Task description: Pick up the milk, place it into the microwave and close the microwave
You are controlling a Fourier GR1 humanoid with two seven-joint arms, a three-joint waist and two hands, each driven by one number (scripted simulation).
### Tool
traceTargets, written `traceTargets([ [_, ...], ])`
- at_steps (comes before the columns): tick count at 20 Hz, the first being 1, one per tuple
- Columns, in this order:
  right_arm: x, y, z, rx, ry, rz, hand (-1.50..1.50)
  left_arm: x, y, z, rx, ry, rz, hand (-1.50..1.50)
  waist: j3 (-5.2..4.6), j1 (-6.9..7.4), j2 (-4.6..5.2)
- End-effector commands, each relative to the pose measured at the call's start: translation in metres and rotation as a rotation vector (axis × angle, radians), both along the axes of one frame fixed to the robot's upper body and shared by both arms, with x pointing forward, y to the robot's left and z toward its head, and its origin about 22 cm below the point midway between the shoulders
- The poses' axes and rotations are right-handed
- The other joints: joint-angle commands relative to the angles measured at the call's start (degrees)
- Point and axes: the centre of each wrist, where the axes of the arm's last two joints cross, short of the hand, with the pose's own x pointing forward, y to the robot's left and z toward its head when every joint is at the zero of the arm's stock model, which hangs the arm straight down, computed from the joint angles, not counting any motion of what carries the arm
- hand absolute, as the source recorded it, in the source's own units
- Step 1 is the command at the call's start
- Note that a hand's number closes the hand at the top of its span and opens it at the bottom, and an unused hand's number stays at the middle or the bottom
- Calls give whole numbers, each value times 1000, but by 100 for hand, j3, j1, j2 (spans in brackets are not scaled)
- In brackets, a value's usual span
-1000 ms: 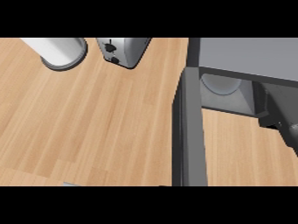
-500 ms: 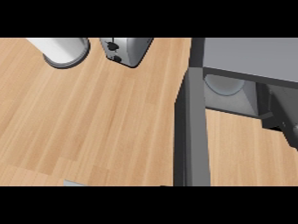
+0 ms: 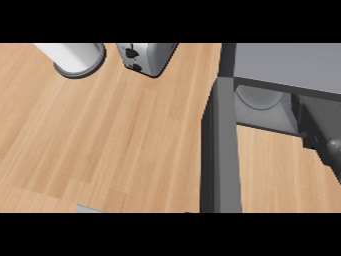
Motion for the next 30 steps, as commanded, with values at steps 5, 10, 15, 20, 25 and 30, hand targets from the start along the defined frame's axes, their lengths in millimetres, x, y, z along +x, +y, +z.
traceTargets([
  [5,18,53,22,-85,63,55,-150,8,1,-2,12,12,-7,-150,-162,131,-102],
  [10,22,80,29,-60,42,54,-150,14,0,-5,6,34,-20,-150,-157,48,-124],
  [15,23,89,30,-51,3,89,-150,15,1,-10,5,57,-39,-150,-156,44,-161],
  [20,26,91,40,-10,-52,29,-150,15,-4,-16,-8,89,-37,-150,-154,-178,-244],
  [25,24,86,34,10,-56,-12,-150,17,-5,-23,-6,116,-52,-150,-157,-319,-245],
  [30,16,76,13,-35,-18,40,-150,19,-18,-32,-2,105,-54,-150,-158,-532,-291],
])
